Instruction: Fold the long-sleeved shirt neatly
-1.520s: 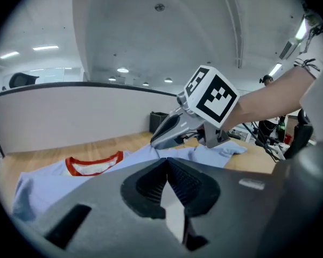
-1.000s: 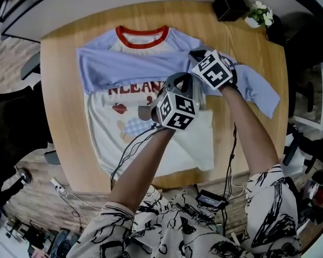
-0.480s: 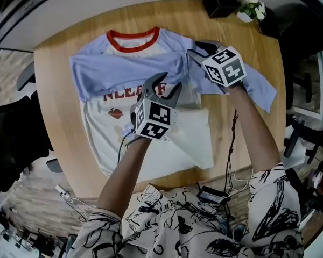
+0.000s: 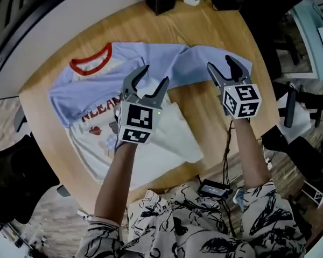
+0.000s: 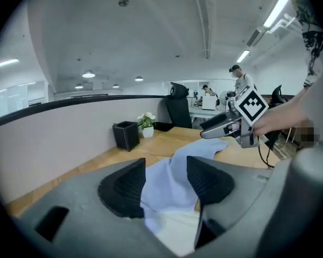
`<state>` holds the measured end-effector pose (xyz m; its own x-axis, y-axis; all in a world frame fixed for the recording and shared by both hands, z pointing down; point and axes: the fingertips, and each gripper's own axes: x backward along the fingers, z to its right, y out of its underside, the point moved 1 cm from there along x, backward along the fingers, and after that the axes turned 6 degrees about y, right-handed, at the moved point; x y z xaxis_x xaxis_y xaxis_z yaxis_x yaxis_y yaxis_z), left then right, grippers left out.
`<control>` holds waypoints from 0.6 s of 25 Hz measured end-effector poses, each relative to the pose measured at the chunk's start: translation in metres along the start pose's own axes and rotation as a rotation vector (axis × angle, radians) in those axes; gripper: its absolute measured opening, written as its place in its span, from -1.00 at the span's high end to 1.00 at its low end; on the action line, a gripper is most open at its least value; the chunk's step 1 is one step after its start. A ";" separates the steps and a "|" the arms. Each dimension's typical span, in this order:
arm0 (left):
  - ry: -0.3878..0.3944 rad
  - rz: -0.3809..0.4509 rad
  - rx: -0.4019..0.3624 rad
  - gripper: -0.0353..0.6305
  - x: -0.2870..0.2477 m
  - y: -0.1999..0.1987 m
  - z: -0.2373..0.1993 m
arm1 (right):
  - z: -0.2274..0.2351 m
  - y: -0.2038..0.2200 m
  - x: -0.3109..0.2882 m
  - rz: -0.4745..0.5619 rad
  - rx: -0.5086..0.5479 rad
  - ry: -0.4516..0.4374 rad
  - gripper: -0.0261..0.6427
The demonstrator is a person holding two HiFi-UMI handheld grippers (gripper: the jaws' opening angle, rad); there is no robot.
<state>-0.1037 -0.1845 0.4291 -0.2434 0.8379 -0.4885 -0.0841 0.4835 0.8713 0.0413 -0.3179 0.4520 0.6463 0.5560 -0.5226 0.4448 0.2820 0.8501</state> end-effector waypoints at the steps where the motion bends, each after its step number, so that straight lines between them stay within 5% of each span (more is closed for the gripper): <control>1: 0.014 -0.002 -0.014 0.16 -0.009 -0.006 0.010 | 0.017 0.008 0.011 -0.001 -0.027 0.025 0.03; 9: 0.161 -0.044 -0.170 0.13 -0.093 -0.054 0.097 | 0.129 0.091 0.076 -0.056 -0.302 0.173 -0.03; 15: 0.340 -0.111 -0.388 0.11 -0.177 -0.085 0.158 | 0.144 0.140 0.087 -0.120 -0.481 0.201 -0.06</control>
<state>0.0993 -0.3338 0.4343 -0.5067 0.6265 -0.5923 -0.4629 0.3818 0.7999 0.2493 -0.3420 0.5163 0.4556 0.6233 -0.6355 0.1434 0.6532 0.7435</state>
